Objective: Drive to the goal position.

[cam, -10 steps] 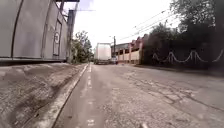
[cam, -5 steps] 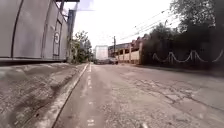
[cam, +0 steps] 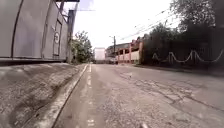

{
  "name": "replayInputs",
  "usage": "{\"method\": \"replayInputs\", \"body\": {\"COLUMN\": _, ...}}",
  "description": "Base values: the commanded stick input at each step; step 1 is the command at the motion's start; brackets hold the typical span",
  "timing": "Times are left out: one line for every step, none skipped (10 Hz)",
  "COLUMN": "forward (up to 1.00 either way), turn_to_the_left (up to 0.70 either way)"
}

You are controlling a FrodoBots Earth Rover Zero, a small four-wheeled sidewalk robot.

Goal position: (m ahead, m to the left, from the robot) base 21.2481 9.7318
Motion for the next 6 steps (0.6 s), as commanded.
{"method": "replayInputs", "body": {"forward": 0.06, "turn_to_the_left": 0.0}}
{"method": "replayInputs", "body": {"forward": 0.06, "turn_to_the_left": 0.0}}
{"method": "replayInputs", "body": {"forward": 0.06, "turn_to_the_left": 0.0}}
{"method": "replayInputs", "body": {"forward": 0.06, "turn_to_the_left": 0.0}}
{"method": "replayInputs", "body": {"forward": 0.06, "turn_to_the_left": 0.0}}
{"method": "replayInputs", "body": {"forward": 0.06, "turn_to_the_left": 0.0}}
